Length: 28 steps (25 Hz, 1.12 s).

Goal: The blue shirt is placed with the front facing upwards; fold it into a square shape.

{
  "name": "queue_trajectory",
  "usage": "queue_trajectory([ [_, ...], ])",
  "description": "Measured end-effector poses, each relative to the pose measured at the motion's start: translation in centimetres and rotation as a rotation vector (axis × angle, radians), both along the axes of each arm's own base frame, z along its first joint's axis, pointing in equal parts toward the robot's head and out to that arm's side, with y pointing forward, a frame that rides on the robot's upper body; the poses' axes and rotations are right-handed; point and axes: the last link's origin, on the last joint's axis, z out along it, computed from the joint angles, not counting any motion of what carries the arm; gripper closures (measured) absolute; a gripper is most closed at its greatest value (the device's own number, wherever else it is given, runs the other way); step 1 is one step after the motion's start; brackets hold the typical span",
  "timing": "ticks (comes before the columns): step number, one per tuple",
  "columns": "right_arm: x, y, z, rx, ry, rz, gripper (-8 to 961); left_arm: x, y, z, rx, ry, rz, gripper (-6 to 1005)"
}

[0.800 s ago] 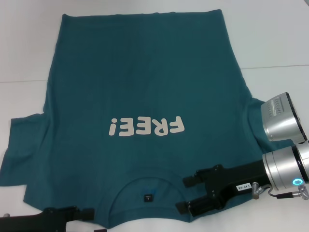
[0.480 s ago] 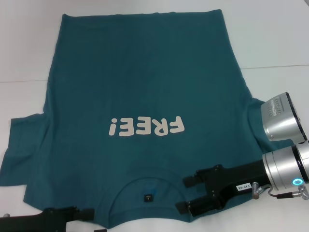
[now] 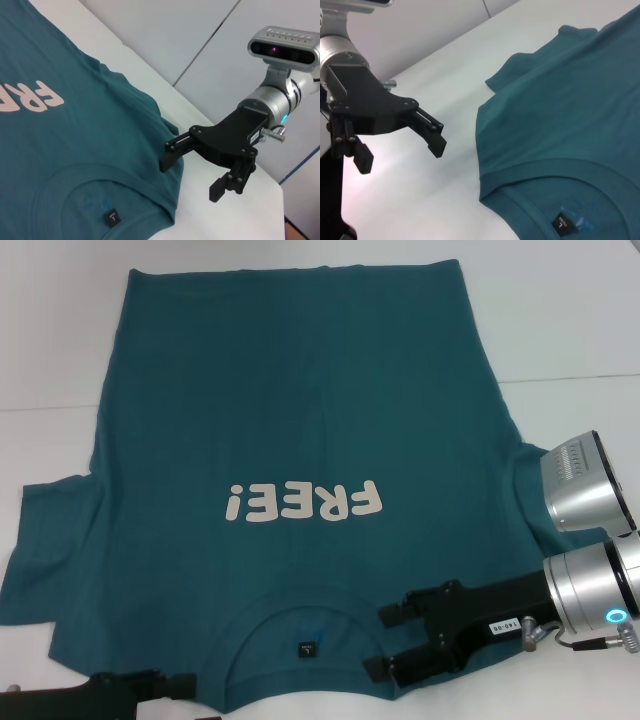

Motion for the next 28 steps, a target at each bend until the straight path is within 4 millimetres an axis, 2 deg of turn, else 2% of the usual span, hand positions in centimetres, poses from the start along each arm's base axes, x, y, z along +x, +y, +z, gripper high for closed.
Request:
queue_trajectory([
  [3, -0.2, 0.1, 0.0, 0.005, 0.012, -0.007, 37, 0.1, 0.2, 0.1, -0.008, -0.012, 0.029, 63],
  [6, -0.4, 0.5, 0.4, 0.017, 0.034, -0.056, 37, 0.1, 1.0, 0.9, -0.008, -0.034, 0.129, 63],
  [11, -1.4, 2.7, 1.9, 0.011, 0.002, -0.307, 37, -0.5, 3.1, 3.9, 0.041, -0.142, 0.406, 63],
  [15, -2.1, 3.9, 2.7, 0.01, -0.008, -0.398, 37, -2.4, 4.5, 6.1, 0.105, -0.259, 0.73, 62],
  [17, -2.7, 4.7, 3.2, 0.015, -0.007, -0.428, 37, -3.3, 5.0, 6.8, 0.146, -0.281, 0.819, 62],
  [22, -3.5, 6.0, 4.0, 0.05, -0.01, -0.46, 37, -5.2, 5.9, 8.1, 0.267, -0.296, 0.932, 62],
  [28, -3.6, 6.4, 4.1, 0.071, -0.016, -0.46, 37, -7.4, 6.9, 8.4, 0.377, -0.254, 1.034, 63],
])
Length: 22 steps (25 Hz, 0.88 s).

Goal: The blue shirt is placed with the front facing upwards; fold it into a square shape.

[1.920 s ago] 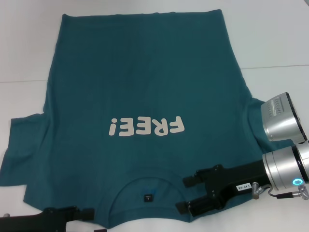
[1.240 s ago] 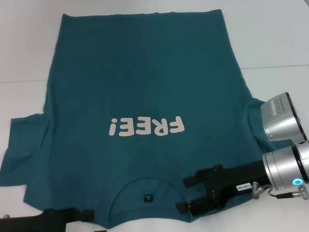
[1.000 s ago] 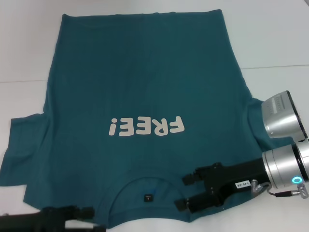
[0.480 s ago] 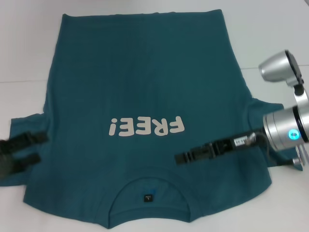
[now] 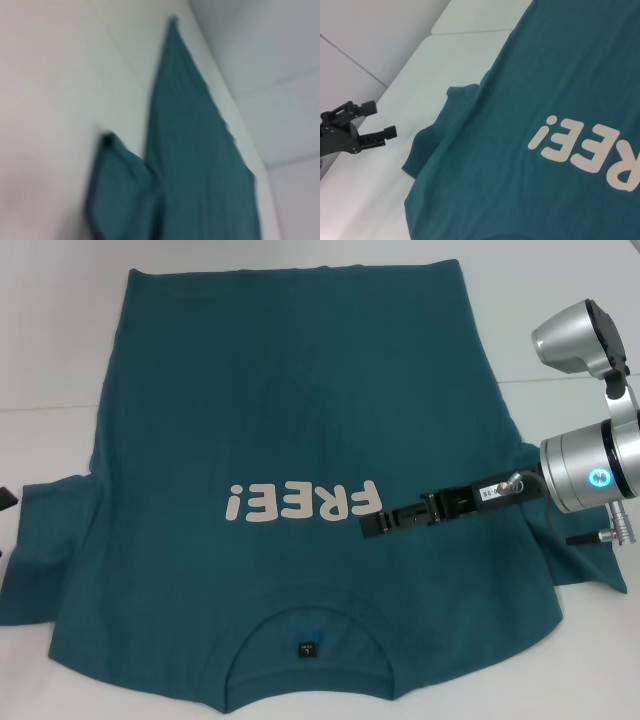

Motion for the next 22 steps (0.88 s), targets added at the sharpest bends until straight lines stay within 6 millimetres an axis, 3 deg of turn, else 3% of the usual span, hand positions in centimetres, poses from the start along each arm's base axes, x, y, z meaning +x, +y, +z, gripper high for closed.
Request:
queue_trajectory([
  [22, 1.0, 0.0, 0.2, 0.023, -0.009, -0.023, 36, -0.9, 2.6, -1.8, -0.039, 0.212, 0.047, 63],
])
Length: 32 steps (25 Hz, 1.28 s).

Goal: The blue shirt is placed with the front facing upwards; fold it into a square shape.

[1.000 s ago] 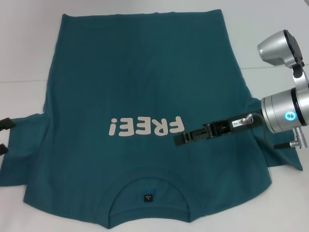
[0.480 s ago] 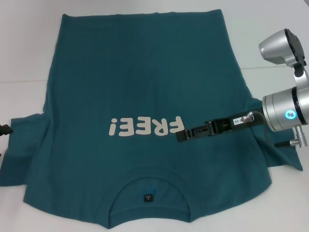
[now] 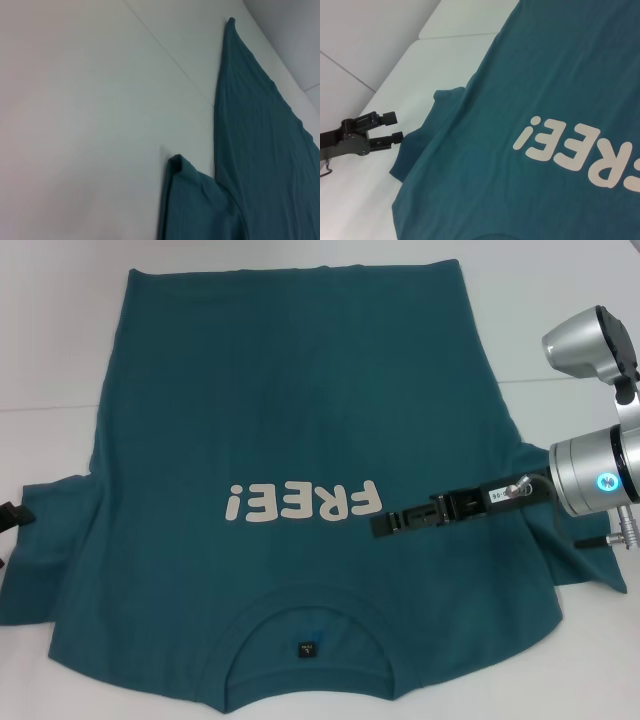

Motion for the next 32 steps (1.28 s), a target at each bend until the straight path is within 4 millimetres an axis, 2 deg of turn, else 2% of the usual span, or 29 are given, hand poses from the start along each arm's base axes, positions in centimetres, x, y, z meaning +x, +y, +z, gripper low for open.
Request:
queue_trajectory([
  [18, 0.1, 0.0, 0.0, 0.001, -0.001, 0.0, 36, 0.4, 0.3, -0.8, -0.043, 0.011, -0.036, 62],
  [32, 0.2, 0.0, 0.0, 0.002, 0.0, -0.009, 36, 1.0, 0.0, -1.1, -0.068, -0.058, -0.021, 63],
])
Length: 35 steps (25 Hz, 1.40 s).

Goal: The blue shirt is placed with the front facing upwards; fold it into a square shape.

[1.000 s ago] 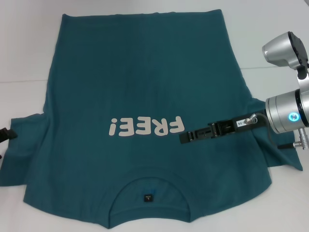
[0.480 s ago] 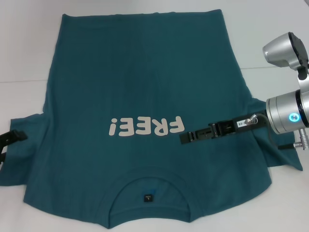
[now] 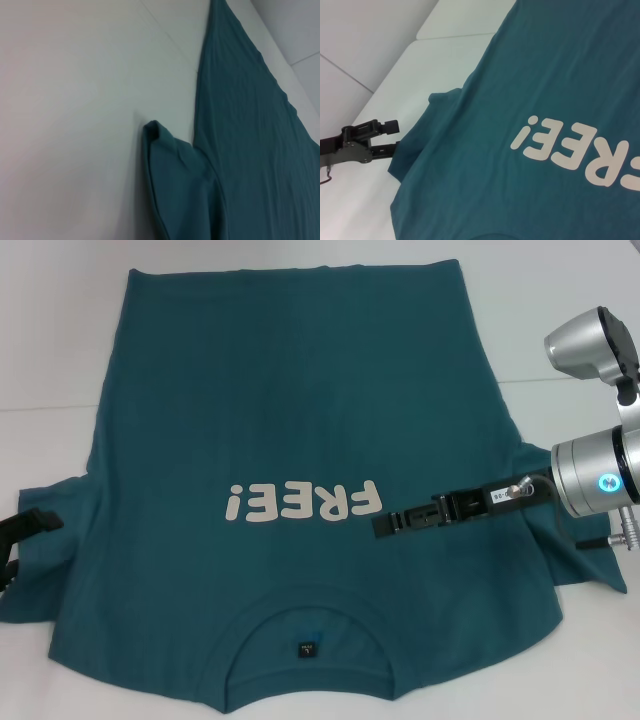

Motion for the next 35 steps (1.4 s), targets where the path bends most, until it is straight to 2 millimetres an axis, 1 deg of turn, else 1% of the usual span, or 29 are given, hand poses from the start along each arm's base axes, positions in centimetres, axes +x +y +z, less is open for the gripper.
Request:
queue_trajectory([
  [12, 0.1, 0.0, 0.0, 0.0, 0.0, -0.002, 37, -0.1, 0.3, 0.2, 0.012, 0.002, 0.016, 63],
  [21, 0.2, -0.1, 0.0, 0.001, 0.0, -0.004, 36, -0.5, 0.0, -0.3, -0.03, 0.029, 0.043, 62],
  [28, 0.2, -0.1, 0.1, 0.005, 0.005, -0.006, 36, 0.1, 0.3, -0.3, -0.033, 0.018, 0.017, 62],
  [32, 0.3, -0.1, 0.3, 0.012, 0.009, -0.01, 36, 0.4, 0.9, 0.2, -0.03, 0.012, 0.019, 63],
  [35, 0.5, -0.1, 0.4, 0.017, 0.009, -0.013, 37, 0.6, 1.1, 0.5, -0.051, 0.016, 0.019, 113],
])
